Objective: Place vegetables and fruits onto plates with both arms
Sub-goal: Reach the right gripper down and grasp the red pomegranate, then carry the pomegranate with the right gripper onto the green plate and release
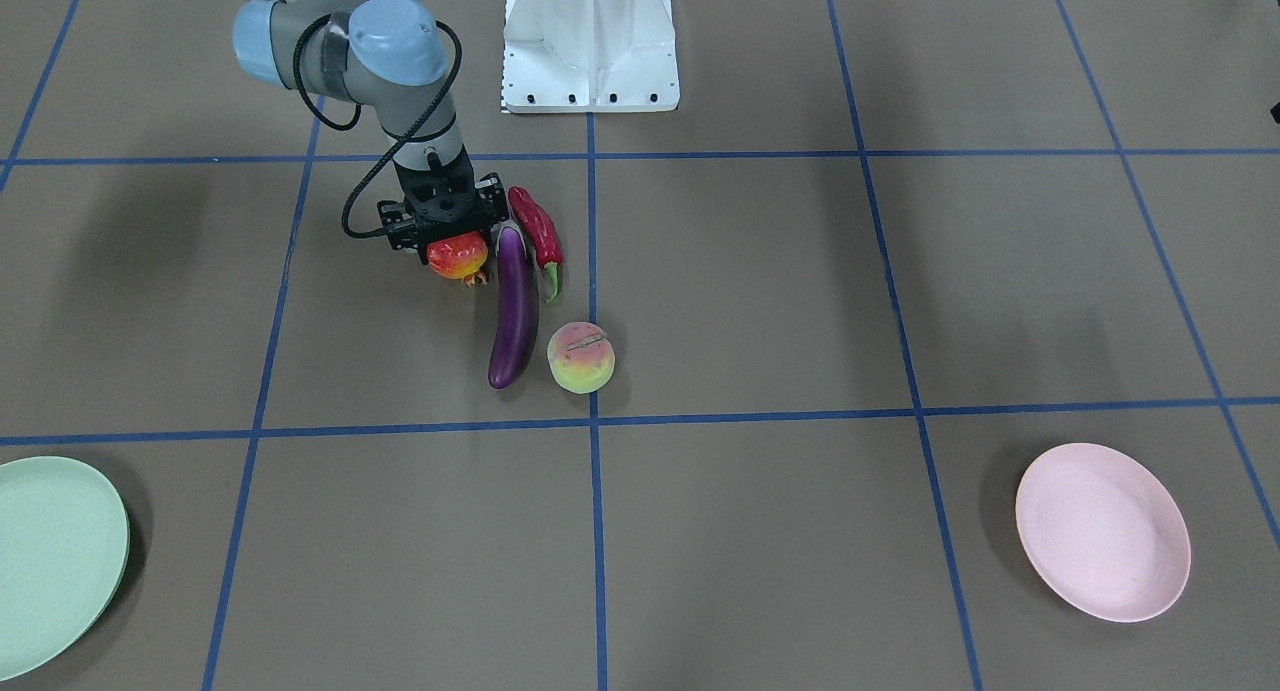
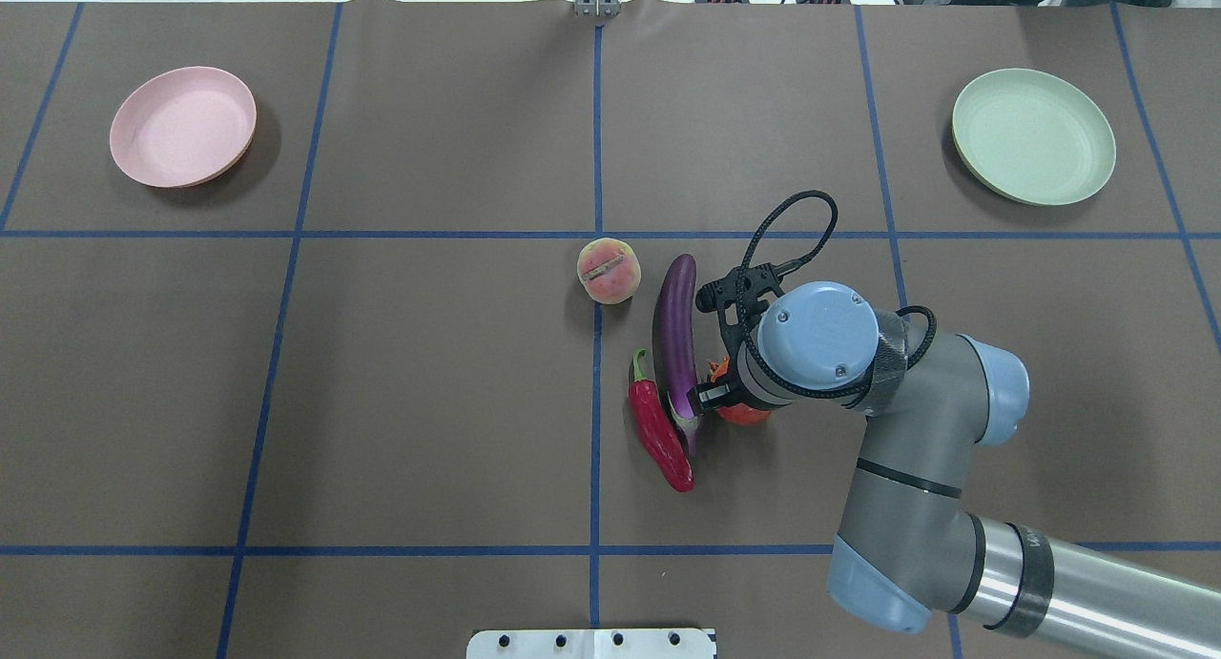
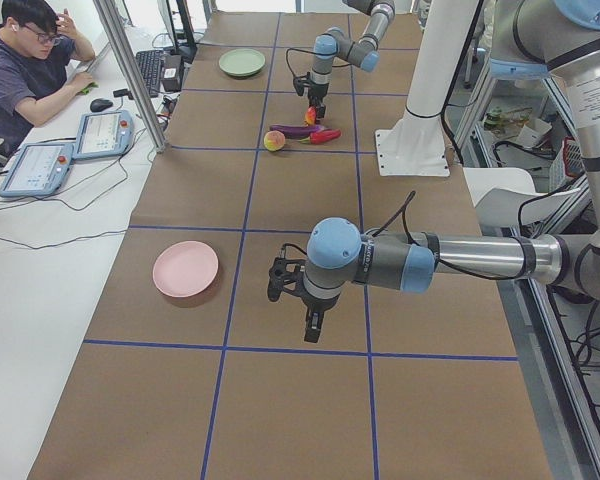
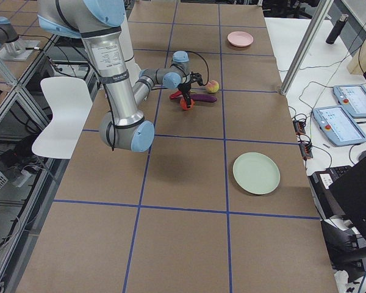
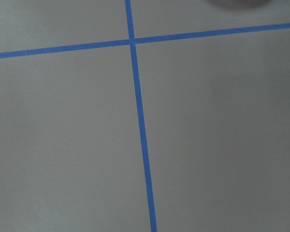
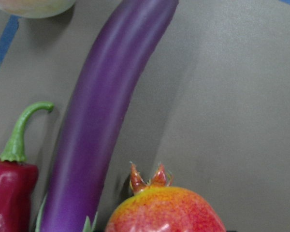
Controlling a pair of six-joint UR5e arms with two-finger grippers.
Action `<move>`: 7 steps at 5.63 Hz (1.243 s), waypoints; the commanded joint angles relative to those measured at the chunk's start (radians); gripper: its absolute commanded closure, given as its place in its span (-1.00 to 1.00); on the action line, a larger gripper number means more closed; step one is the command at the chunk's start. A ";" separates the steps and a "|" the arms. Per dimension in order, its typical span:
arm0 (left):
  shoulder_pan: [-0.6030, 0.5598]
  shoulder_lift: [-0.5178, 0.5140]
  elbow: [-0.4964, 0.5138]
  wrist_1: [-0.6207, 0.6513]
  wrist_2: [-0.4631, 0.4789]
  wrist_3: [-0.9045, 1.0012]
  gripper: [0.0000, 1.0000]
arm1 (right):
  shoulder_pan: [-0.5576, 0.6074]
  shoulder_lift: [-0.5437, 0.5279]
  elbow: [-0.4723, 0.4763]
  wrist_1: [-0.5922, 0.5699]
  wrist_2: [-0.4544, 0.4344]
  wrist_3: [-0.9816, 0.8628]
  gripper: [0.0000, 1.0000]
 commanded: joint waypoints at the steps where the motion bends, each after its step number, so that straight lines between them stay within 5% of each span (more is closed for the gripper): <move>1: 0.000 0.001 -0.006 0.000 -0.001 -0.002 -1.00 | 0.112 0.009 0.009 0.013 0.078 -0.007 1.00; 2: 0.000 0.001 -0.009 0.000 -0.001 -0.002 -1.00 | 0.227 0.015 0.007 0.008 0.206 -0.026 1.00; 4: 0.000 0.001 -0.011 0.000 -0.001 -0.002 -1.00 | 0.436 0.016 -0.096 0.009 0.273 -0.300 1.00; 5: 0.000 0.000 -0.011 -0.002 -0.001 -0.002 -1.00 | 0.554 0.028 -0.225 0.069 0.378 -0.454 1.00; 7: -0.002 0.001 -0.011 -0.015 -0.001 -0.002 -1.00 | 0.659 0.080 -0.613 0.457 0.427 -0.501 1.00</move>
